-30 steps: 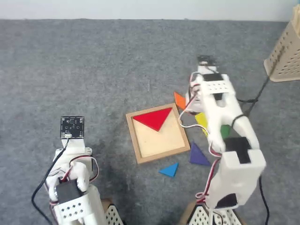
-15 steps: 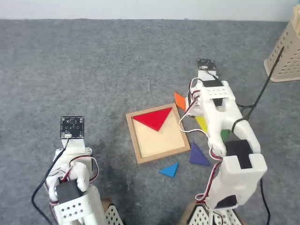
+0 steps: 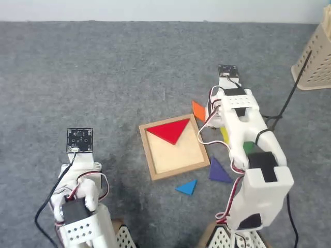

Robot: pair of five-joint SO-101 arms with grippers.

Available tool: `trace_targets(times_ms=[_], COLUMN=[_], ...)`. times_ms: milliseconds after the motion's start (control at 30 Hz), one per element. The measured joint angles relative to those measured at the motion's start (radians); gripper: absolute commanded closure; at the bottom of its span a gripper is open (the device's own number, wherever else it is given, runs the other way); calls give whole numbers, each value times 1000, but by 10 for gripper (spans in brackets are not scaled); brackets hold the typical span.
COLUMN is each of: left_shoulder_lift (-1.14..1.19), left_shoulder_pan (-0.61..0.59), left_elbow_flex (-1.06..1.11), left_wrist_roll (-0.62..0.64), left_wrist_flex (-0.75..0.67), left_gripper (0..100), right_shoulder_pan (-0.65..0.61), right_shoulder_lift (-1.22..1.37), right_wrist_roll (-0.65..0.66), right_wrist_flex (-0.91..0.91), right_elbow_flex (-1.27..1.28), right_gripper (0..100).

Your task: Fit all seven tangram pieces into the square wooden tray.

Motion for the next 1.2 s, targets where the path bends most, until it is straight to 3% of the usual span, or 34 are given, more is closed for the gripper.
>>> trace_targets(times_ms=[233,433,867,1200], left_shoulder_lift=[0,0,0,0], left_shoulder_pan=[0,0,0,0], left_elbow_flex=[0,0,0,0], left_wrist_roll=[0,0,0,0], left_wrist_flex=[0,0,0,0], left_gripper=[987,987,987,987], right_shoulder_pan=[20,31,100,92], right_shoulder_lift=[28,28,26,-81], right_wrist_roll=[0,0,2,2], right_wrist_flex=[11,12,26,97], right_elbow_flex=[-8,-9,-26,-23], right_gripper=[719,850,995,991])
